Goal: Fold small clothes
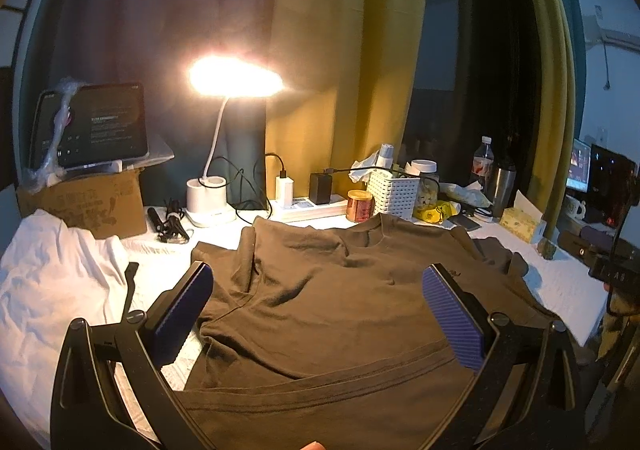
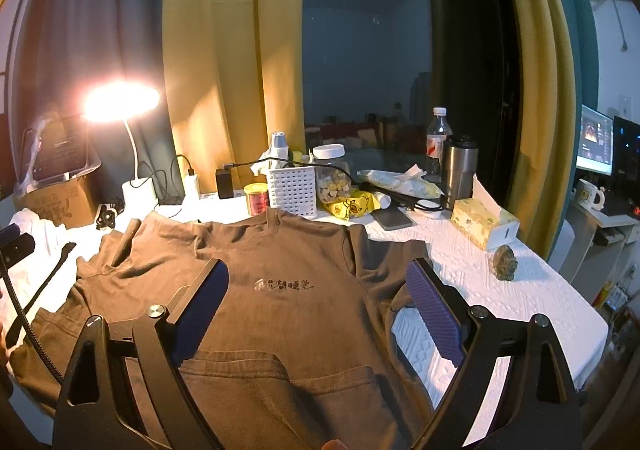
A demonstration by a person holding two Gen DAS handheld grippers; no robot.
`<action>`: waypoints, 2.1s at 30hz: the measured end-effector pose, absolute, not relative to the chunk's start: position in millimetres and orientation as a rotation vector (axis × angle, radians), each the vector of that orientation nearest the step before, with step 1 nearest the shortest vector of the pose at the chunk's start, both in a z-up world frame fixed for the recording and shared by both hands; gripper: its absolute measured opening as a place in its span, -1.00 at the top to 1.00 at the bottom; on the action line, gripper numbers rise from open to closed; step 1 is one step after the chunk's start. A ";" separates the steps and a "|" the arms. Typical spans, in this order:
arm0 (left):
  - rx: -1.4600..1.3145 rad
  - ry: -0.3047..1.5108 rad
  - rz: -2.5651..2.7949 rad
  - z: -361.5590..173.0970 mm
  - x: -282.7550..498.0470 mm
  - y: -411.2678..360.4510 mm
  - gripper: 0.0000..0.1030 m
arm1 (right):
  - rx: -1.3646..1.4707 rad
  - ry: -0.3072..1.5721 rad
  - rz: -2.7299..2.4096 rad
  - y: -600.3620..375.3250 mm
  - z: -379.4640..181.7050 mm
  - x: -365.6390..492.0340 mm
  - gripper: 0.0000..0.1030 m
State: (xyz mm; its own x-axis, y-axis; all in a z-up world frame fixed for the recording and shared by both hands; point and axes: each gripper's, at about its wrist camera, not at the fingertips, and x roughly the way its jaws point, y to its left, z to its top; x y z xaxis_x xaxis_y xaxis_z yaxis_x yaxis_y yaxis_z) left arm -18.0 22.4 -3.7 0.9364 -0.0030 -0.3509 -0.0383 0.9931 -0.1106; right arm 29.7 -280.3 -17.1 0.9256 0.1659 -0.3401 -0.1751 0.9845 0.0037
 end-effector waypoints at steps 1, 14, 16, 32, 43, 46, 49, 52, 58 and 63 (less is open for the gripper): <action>-0.122 0.360 0.015 -4.0 -17.7 23.2 -1.00 | -0.027 0.347 0.175 -280.3 -17.1 29.9 -0.79; -0.133 0.371 -0.001 -7.1 -17.4 25.6 -1.00 | -0.026 0.352 0.175 -281.0 -17.4 30.7 -0.79; -0.131 0.367 -0.004 -6.7 -18.0 25.7 -1.00 | -0.027 0.353 0.175 -280.9 -17.2 30.6 -0.79; -0.120 0.361 -0.001 -5.8 -18.2 20.4 -1.00 | -0.027 0.356 0.176 -281.2 -17.4 31.1 -0.79; -0.127 0.364 0.000 -6.0 -16.6 23.4 -1.00 | -0.028 0.359 0.176 -281.2 -17.4 31.7 -0.79; -0.124 0.367 -0.001 -5.2 -15.0 23.2 -1.00 | -0.027 0.358 0.176 -281.0 -17.7 31.7 -0.79; -0.126 0.367 -0.001 -5.3 -15.1 22.7 -1.00 | -0.028 0.361 0.176 -281.1 -17.9 32.2 -0.79; -0.125 0.367 -0.002 -5.7 -15.4 22.9 -1.00 | -0.027 0.360 0.175 -281.5 -18.4 32.6 -0.79; -0.126 0.377 -0.001 -6.4 -12.6 22.6 -1.00 | -0.027 0.372 0.175 -281.0 -22.7 32.2 -0.79; -0.123 0.395 -0.001 -7.1 -1.2 20.3 -1.00 | -0.022 0.392 0.174 -285.3 -29.1 37.1 -0.79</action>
State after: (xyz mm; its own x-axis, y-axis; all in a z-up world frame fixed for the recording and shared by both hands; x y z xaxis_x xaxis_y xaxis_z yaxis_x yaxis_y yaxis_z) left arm -1.2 20.3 -7.1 0.9231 -0.0247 -0.3838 -0.0231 0.9926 -0.1195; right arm 37.1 -285.3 -29.1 0.9094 0.1648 -0.3818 -0.1732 0.9848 0.0126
